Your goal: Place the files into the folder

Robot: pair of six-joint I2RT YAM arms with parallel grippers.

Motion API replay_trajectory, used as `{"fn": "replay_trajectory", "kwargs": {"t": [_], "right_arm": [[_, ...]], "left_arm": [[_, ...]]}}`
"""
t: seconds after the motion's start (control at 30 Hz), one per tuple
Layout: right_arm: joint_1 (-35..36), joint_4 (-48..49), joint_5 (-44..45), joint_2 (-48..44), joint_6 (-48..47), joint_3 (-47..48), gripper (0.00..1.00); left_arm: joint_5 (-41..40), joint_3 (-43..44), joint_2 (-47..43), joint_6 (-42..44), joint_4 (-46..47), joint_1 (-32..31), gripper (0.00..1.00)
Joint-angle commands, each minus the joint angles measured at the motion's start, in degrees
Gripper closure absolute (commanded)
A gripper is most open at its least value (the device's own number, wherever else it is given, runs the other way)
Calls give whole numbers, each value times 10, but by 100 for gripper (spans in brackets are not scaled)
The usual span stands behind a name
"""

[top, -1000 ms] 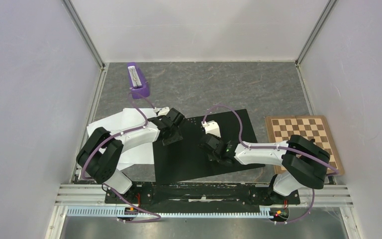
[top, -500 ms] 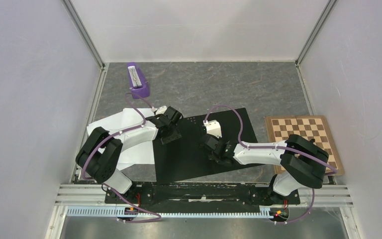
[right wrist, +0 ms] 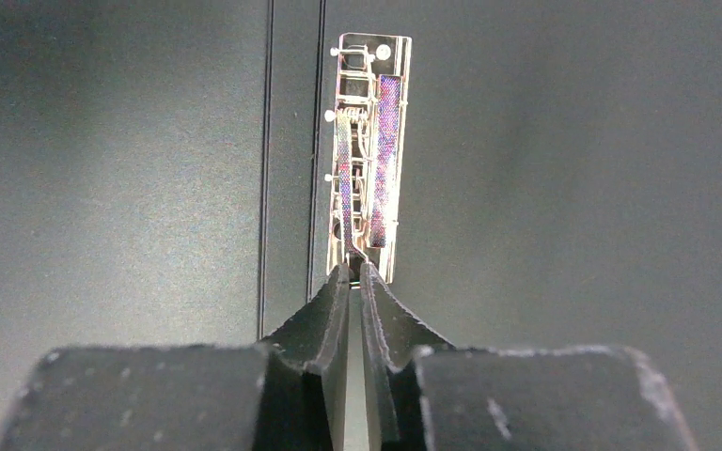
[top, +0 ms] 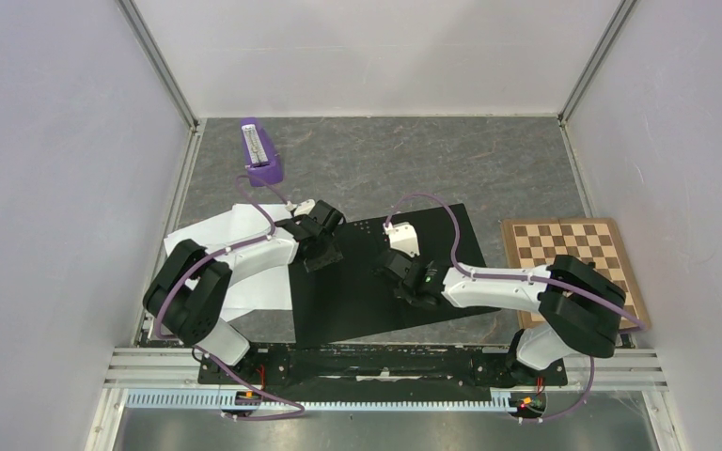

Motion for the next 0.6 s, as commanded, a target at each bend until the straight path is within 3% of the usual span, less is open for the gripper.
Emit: {"fn": "replay_trajectory", "kwargs": {"t": [0.0, 0.33, 0.57], "right_arm": [[-11, -97, 38, -5, -25, 4, 89], [-14, -60, 32, -13, -79, 85, 57], [-19, -40, 37, -56, -98, 79, 56]], "left_arm": [[-20, -28, 45, 18, -30, 12, 46], [42, 52, 55, 77, -34, -14, 37], [54, 123, 25, 119, -76, -15, 36]]}}
